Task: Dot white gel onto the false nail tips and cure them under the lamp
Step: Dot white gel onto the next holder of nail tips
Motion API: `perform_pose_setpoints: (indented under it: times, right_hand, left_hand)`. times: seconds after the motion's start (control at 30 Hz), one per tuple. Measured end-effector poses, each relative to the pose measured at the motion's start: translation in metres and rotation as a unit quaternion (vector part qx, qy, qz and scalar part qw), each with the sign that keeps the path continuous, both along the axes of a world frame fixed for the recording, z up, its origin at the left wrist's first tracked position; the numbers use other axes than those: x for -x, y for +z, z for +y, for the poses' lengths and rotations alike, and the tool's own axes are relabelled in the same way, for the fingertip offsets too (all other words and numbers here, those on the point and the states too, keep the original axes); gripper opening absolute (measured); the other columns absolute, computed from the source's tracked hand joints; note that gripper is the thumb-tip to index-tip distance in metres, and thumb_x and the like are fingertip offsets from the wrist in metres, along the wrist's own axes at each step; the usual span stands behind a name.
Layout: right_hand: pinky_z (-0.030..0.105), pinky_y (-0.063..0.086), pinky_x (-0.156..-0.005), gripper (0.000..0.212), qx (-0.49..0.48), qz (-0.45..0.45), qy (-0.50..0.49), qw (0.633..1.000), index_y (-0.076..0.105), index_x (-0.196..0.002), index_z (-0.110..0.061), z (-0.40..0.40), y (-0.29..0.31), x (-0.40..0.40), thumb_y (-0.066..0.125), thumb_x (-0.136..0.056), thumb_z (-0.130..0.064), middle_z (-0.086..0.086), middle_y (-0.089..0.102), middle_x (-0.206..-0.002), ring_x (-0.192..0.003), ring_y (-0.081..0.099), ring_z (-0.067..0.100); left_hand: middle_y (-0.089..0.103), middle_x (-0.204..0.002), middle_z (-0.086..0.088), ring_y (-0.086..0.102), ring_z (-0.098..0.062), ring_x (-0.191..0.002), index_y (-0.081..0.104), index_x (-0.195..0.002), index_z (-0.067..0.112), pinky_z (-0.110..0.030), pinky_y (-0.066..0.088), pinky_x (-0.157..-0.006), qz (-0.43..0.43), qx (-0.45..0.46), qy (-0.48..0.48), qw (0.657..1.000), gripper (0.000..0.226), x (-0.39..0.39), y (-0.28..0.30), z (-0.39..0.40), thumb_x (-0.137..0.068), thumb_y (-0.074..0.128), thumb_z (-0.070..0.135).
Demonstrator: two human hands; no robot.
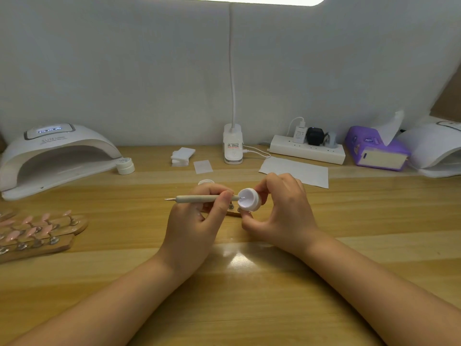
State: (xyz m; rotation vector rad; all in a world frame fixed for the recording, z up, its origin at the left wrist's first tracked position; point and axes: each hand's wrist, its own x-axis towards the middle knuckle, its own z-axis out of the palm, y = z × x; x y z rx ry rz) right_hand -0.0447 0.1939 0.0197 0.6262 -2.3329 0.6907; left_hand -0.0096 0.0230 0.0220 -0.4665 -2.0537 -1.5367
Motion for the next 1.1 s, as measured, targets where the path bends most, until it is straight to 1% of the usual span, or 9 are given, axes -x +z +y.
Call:
perform_pose_setpoints:
  times: [0.1,0.17,0.5,0.63,0.7,0.83,0.97,1.1]
  right_hand:
    - [0.034,0.037,-0.069,0.034,0.0,0.009,0.005,1.0,0.054,-0.081,-0.014,-0.0003,0.0,-0.0007,0.079,-0.065,-0.031,-0.006,0.052,-0.074,-0.074,0.044,0.016]
    - [0.033,0.036,-0.07,0.034,-0.002,0.01,0.007,1.0,0.054,-0.081,-0.014,-0.0005,0.0,-0.0007,0.079,-0.065,-0.031,-0.006,0.052,-0.074,-0.075,0.044,0.015]
    - [0.034,0.039,-0.071,0.034,-0.012,0.006,0.014,1.0,0.056,-0.082,-0.015,-0.0003,0.0005,-0.0004,0.078,-0.065,-0.033,-0.006,0.053,-0.076,-0.077,0.045,0.016]
    - [0.033,0.038,-0.07,0.034,-0.012,0.009,0.014,1.0,0.056,-0.082,-0.015,-0.0004,0.0003,-0.0001,0.078,-0.065,-0.033,-0.006,0.053,-0.076,-0.077,0.045,0.016]
    - [0.033,0.037,-0.071,0.034,-0.012,0.008,0.014,1.0,0.055,-0.083,-0.015,-0.0001,-0.0001,0.0,0.078,-0.066,-0.033,-0.006,0.053,-0.076,-0.077,0.045,0.016]
    - [0.033,0.036,-0.071,0.035,-0.002,0.001,0.009,1.0,0.055,-0.083,-0.014,0.0009,-0.001,0.0012,0.079,-0.066,-0.032,-0.006,0.053,-0.077,-0.078,0.045,0.016]
    - [0.03,0.036,-0.071,0.035,0.01,-0.005,0.007,1.0,0.054,-0.083,-0.016,0.0018,-0.0014,0.002,0.079,-0.066,-0.034,-0.006,0.053,-0.077,-0.077,0.045,0.015]
    - [0.03,0.037,-0.069,0.035,0.025,-0.009,0.012,1.0,0.053,-0.083,-0.017,0.0009,-0.001,0.0029,0.079,-0.067,-0.035,-0.007,0.053,-0.077,-0.076,0.045,0.014]
  left_hand:
    - [0.065,-0.077,0.009,0.06,-0.005,-0.07,0.064,-0.084,0.031,-0.011,0.043,-0.063,0.001,0.011,-0.004,1.0,0.01,-0.0015,0.0018,0.0004,-0.092,0.058,0.029]
    - [0.064,-0.077,0.01,0.06,-0.004,-0.069,0.065,-0.084,0.03,-0.01,0.042,-0.062,-0.006,0.013,-0.004,1.0,0.01,-0.0019,0.0027,0.0005,-0.089,0.056,0.032]
    - [0.063,-0.076,0.011,0.059,-0.009,-0.07,0.067,-0.086,0.025,-0.013,0.043,-0.061,-0.015,0.034,-0.005,0.999,0.014,-0.0004,0.0009,0.0001,-0.09,0.056,0.031]
    - [0.063,-0.075,0.012,0.058,-0.006,-0.068,0.066,-0.085,0.029,-0.012,0.042,-0.06,-0.008,0.028,-0.008,1.0,0.012,-0.0007,0.0009,0.0001,-0.092,0.057,0.03]
    - [0.064,-0.076,0.011,0.06,-0.005,-0.069,0.065,-0.085,0.031,-0.013,0.044,-0.062,0.0,0.016,-0.01,1.0,0.012,-0.0014,0.001,0.0003,-0.094,0.056,0.028]
    - [0.064,-0.072,0.014,0.061,-0.003,-0.07,0.065,-0.088,0.024,-0.01,0.044,-0.064,0.002,-0.027,-0.006,1.0,0.016,-0.0012,0.0018,0.0002,-0.092,0.052,0.032]
    - [0.062,-0.067,0.011,0.059,-0.002,-0.067,0.069,-0.089,0.02,-0.01,0.044,-0.064,-0.027,-0.068,0.001,0.997,0.027,0.0022,-0.0005,-0.0025,-0.093,0.051,0.04]
    - [0.061,-0.064,0.009,0.057,-0.001,-0.065,0.069,-0.088,0.019,-0.011,0.045,-0.064,-0.06,-0.097,0.006,0.993,0.031,0.0054,-0.0029,-0.004,-0.091,0.051,0.044]
